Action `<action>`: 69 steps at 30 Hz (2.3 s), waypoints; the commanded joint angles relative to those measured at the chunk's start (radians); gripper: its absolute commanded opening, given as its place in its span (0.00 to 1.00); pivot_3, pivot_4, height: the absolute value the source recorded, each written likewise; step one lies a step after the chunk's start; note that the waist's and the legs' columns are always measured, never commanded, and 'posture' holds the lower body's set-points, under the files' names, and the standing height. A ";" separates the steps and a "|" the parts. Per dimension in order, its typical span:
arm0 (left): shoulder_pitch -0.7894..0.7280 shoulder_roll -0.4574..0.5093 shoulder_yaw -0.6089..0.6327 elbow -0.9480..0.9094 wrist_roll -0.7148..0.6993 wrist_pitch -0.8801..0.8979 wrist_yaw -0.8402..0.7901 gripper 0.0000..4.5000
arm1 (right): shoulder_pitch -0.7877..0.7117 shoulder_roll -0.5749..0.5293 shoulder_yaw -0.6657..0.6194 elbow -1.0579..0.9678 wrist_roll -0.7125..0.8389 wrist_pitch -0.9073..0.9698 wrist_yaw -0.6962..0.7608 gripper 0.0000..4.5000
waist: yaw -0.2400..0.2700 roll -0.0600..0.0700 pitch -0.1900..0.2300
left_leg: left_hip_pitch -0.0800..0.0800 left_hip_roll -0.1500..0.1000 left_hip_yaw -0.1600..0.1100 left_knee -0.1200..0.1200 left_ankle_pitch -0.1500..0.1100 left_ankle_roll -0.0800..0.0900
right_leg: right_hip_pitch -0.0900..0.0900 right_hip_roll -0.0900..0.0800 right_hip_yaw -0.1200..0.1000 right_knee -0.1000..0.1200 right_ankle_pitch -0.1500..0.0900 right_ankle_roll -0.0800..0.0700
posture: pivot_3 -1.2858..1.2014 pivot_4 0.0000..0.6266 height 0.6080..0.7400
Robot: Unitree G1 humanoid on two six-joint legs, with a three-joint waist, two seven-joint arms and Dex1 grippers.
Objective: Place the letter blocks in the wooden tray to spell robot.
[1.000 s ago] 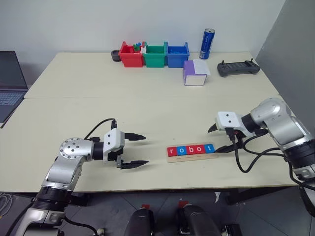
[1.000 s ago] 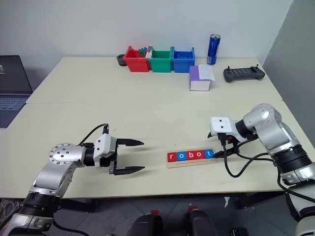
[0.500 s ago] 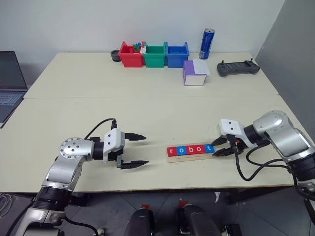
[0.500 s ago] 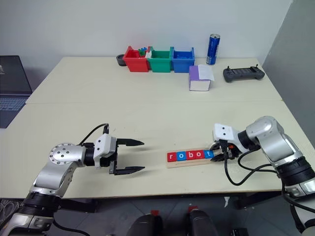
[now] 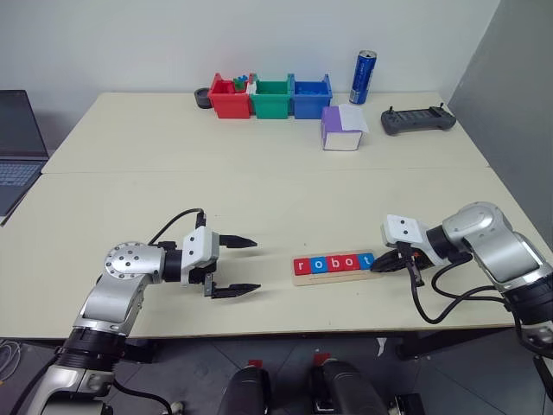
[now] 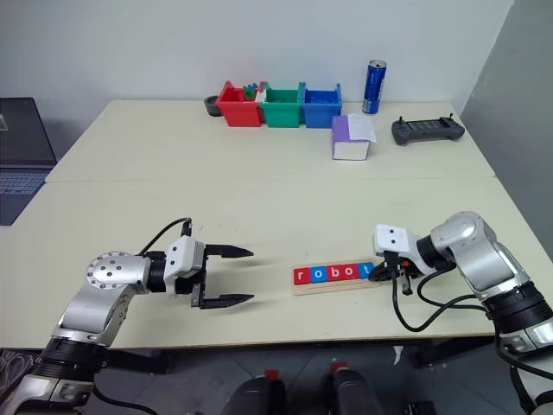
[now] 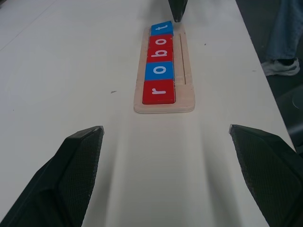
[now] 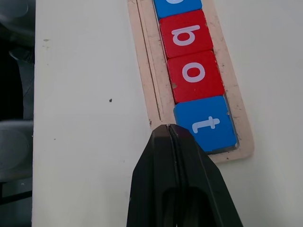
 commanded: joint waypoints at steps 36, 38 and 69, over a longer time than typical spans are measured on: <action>-0.008 0.025 0.010 -0.004 0.004 -0.021 -0.001 1.00 | -0.031 0.034 -0.026 -0.230 0.106 0.074 -0.069 0.12 | 0.002 -0.001 0.000 | 0.000 0.000 0.000 0.000 0.000 0.000 | 0.000 0.000 0.000 0.000 0.000 0.000 | 0.52 0.24 1.00; -0.004 0.027 0.012 -0.006 0.003 -0.022 -0.001 1.00 | -0.029 0.003 -0.028 -0.203 0.105 0.042 -0.041 0.26 | 0.008 -0.001 0.000 | 0.000 0.000 0.000 0.000 0.000 0.000 | 0.000 0.000 0.000 0.000 0.000 0.000 | 0.52 0.24 1.00; 0.008 0.045 0.021 -0.020 -0.003 -0.017 0.004 1.00 | -0.118 0.077 0.031 0.302 -0.055 -0.442 0.060 0.99 | 0.012 -0.001 0.000 | 0.000 0.000 0.000 0.000 0.000 0.000 | 0.000 0.000 0.000 0.000 0.000 0.000 | 0.52 0.24 1.00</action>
